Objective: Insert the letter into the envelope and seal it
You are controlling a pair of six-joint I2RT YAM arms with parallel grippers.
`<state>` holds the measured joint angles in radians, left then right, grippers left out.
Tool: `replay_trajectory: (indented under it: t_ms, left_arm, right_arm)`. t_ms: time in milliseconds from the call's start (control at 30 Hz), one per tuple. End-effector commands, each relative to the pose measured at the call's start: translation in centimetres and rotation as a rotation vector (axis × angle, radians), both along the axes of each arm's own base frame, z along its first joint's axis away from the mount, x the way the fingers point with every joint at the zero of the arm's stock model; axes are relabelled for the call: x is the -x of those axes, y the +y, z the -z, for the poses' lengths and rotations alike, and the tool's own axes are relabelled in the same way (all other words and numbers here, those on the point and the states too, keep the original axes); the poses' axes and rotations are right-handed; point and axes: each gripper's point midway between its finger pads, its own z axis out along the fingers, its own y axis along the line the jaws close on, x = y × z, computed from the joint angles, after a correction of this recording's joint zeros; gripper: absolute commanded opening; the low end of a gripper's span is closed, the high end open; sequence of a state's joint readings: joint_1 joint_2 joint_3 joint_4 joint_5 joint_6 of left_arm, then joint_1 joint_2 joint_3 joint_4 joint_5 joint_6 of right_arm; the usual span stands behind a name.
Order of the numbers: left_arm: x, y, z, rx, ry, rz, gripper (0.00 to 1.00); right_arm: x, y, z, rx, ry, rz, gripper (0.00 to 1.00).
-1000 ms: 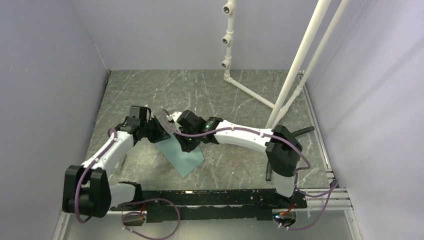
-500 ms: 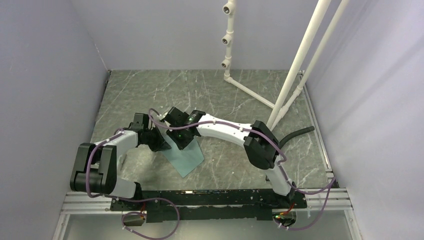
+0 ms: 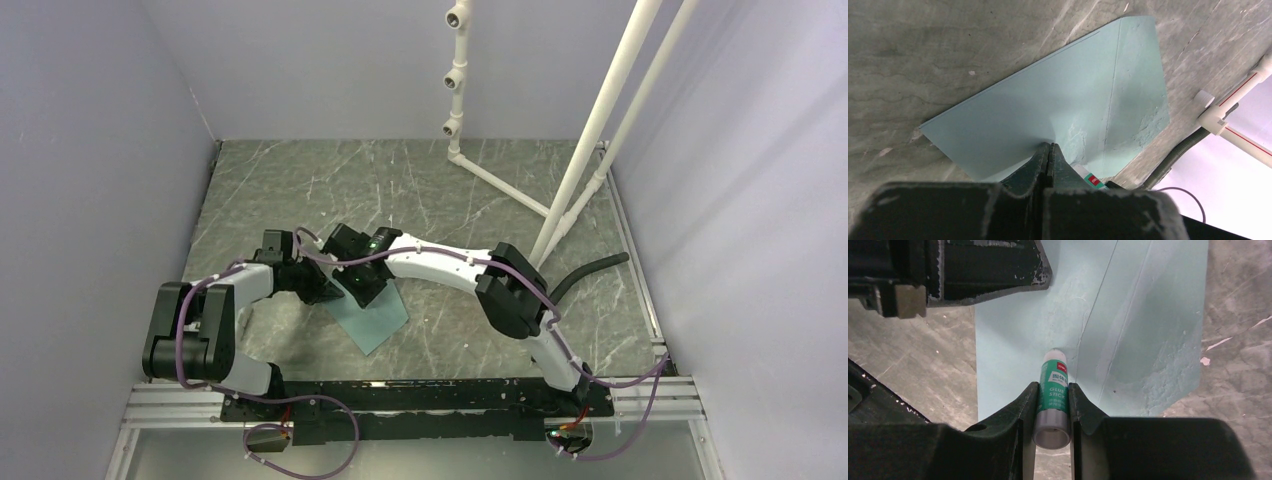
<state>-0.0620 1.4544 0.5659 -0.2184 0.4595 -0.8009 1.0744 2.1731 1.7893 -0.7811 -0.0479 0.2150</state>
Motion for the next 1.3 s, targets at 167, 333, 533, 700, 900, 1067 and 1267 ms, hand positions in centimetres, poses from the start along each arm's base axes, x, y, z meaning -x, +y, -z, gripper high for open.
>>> replay_trajectory:
  t_ms: [167, 333, 533, 700, 900, 1067, 1267]
  left_arm:
    - [2.4, 1.4, 2.3, -0.061, 0.067, -0.015, 0.02]
    - [2.7, 1.7, 2.4, -0.063, 0.078, -0.017, 0.03]
    - [2.9, 1.9, 2.5, -0.041, 0.092, -0.040, 0.03]
    - [2.9, 1.8, 2.8, -0.024, 0.098, -0.048, 0.02]
    - [2.9, 1.8, 3.0, -0.021, 0.104, -0.058, 0.02]
    - [2.6, 1.9, 3.1, 0.031, 0.130, -0.111, 0.02]
    - [2.5, 1.7, 3.5, 0.087, 0.162, -0.168, 0.03]
  right_arm:
    - [-2.2, 0.7, 0.0, 0.014, -0.101, 0.065, 0.00]
    - [-3.3, 1.6, 0.5, -0.005, -0.147, 0.069, 0.00]
    - [-4.2, 3.0, 0.4, -0.038, -0.193, 0.063, 0.00]
    - [-4.7, 3.9, 0.0, -0.078, -0.219, 0.053, 0.00]
    - [-4.1, 3.6, 1.2, -0.034, -0.197, 0.025, 0.00]
    - [-2.1, 0.4, 1.9, 0.047, -0.151, 0.008, 0.00]
    - [1.9, -2.4, 1.7, 0.087, -0.033, -0.039, 0.00]
